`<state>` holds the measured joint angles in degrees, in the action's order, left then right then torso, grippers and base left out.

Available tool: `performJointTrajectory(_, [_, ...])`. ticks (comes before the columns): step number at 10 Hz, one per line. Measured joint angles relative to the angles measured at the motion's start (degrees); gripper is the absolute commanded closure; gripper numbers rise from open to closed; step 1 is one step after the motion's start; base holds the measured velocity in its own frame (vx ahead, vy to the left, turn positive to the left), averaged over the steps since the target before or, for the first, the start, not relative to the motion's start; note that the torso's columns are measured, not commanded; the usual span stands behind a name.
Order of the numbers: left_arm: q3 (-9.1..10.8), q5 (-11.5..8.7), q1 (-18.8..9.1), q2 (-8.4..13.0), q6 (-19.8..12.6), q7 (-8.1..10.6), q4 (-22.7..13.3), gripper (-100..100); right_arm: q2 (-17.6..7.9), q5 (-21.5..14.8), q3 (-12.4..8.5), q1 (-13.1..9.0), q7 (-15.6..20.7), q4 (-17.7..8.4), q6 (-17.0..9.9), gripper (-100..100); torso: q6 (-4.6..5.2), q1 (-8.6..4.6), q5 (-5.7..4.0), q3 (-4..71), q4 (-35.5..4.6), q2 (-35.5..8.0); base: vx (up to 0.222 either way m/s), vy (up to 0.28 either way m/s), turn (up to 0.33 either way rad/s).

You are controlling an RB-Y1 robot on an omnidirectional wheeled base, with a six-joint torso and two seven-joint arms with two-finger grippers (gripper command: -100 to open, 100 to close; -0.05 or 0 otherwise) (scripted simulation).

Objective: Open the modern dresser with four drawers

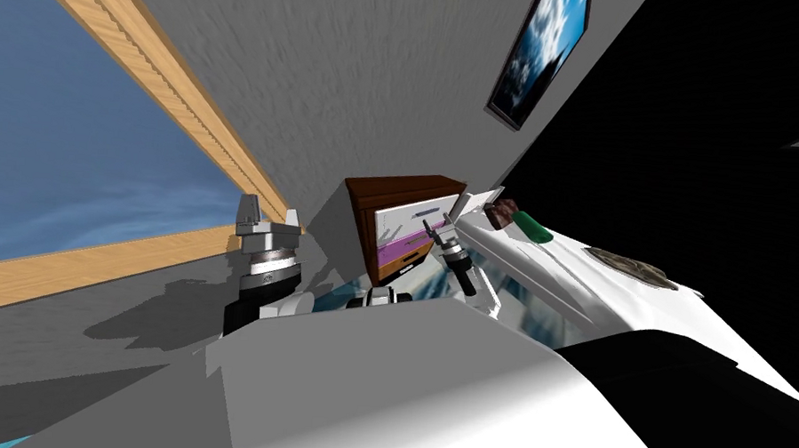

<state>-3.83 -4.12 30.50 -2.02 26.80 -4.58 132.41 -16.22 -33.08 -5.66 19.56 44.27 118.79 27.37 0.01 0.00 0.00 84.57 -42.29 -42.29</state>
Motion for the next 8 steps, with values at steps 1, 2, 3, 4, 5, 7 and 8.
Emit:
performJointTrajectory(1, [0.0,0.0,0.0,0.0,0.0,0.0,0.0,0,-0.38,-1.53,-0.19,-0.47,1.53,-0.56,0.0,-100,-0.01,0.01,0.0,0.01,0.0,0.01,0.003,0.02,0.013])
performJointTrajectory(2, [0.0,0.0,0.0,0.0,0.0,0.0,0.0,0,-0.59,-2.33,-0.36,-0.66,2.73,-0.87,0.04,-100,0.0,-0.01,0.0,0.0,0.0,0.0,0.005,0.023,0.02])
performJointTrajectory(3, [0.0,0.0,0.0,0.0,0.0,0.0,0.0,0,-1.05,-3.75,-0.72,-1.13,4.26,-1.64,0.22,-100,-0.01,0.0,0.0,0.01,0.0,0.01,0.005,0.018,0.012])
performJointTrajectory(4, [0.0,0.0,0.0,0.0,0.0,0.0,0.0,0,-1.26,-4.62,-0.77,-1.33,5.46,-1.86,0.18,-100,0.0,-0.01,0.0,0.0,0.0,0.0,0.005,0.021,0.023])
performJointTrajectory(5, [0.0,0.0,0.0,0.0,0.0,0.0,0.0,0,-1.79,-6.09,-1.03,-1.66,6.92,-2.31,0.12,-100,-0.01,0.0,0.0,0.0,0.0,0.01,0.003,0.019,0.013])
performJointTrajectory(7, [0.0,0.0,0.0,0.0,0.0,0.0,0.0,0,-2.4,-8.41,-1.34,-2.5,9.67,-3.52,0.18,-100,-0.01,0.01,0.0,0.0,0.0,0.0,0.002,0.02,0.018])
performJointTrajectory(8, [0.0,0.0,0.0,0.0,0.0,0.0,0.0,0,-2.72,-9.2,-1.5,-2.61,10.82,-3.73,0.2,-100,0.0,0.0,0.0,0.0,0.0,-0.01,0.002,0.021,0.023])
